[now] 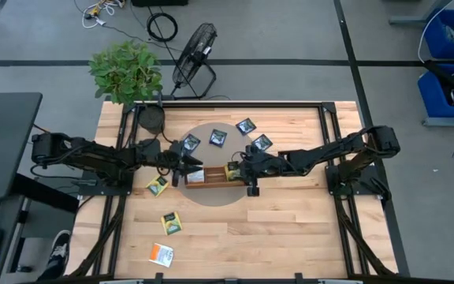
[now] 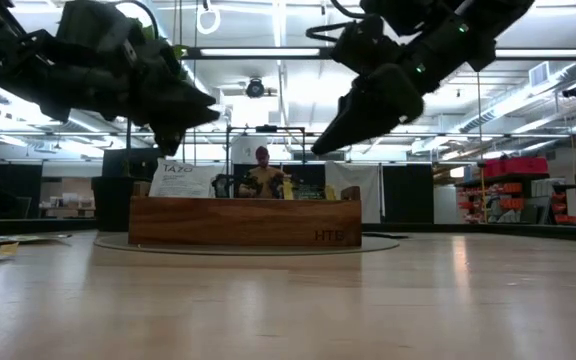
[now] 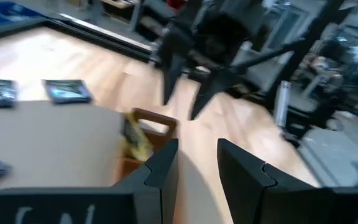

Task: Pick & Place Tea
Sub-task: Put the bottom yellow tea bag into the right compartment of the wooden organizer

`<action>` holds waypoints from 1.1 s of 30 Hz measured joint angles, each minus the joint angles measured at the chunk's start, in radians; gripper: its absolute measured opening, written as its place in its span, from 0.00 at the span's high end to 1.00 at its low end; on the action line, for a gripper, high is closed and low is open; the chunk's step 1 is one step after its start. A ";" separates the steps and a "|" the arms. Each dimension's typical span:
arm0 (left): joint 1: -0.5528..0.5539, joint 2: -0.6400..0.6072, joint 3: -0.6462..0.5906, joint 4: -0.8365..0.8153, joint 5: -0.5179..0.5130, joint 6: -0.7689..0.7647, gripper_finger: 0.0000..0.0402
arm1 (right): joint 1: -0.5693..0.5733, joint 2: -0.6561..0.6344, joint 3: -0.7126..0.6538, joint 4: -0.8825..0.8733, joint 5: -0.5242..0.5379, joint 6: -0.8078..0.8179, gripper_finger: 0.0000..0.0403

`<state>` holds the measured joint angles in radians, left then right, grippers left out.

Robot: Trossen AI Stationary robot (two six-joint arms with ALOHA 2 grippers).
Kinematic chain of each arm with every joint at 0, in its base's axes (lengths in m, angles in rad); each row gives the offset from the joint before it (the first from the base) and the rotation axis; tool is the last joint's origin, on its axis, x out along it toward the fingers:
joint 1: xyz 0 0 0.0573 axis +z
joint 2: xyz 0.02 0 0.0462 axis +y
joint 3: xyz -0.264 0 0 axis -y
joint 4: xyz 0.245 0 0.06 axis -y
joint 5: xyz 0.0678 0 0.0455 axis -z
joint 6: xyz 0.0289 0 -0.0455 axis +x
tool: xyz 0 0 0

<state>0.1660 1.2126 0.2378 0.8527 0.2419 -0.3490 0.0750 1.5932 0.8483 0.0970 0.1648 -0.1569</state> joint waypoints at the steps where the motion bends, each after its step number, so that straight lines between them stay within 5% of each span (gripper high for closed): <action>1: -0.002 -0.010 0.000 0.000 0.005 -0.014 0.71 | 0.002 -0.003 -0.015 0.016 -0.007 0.000 0.56; 6: -0.020 -0.017 0.010 -0.036 -0.028 -0.038 0.71 | 0.002 -0.025 -0.095 0.180 -0.073 0.025 0.57; 19: -0.183 -0.016 0.314 -0.747 -0.088 0.093 0.71 | 0.028 -0.146 -0.243 0.324 -0.079 0.051 0.57; 28: -0.378 -0.016 0.356 -0.930 -0.036 -0.096 0.71 | 0.041 -0.155 -0.323 0.398 -0.073 0.078 0.57; 33: -0.521 -0.016 0.356 -0.966 -0.114 -0.195 0.71 | 0.066 -0.155 -0.326 0.423 -0.073 0.075 0.57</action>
<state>-0.3552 1.1965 0.5941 -0.1131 0.1278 -0.5441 0.1409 1.4384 0.5220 0.5202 0.0921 -0.0814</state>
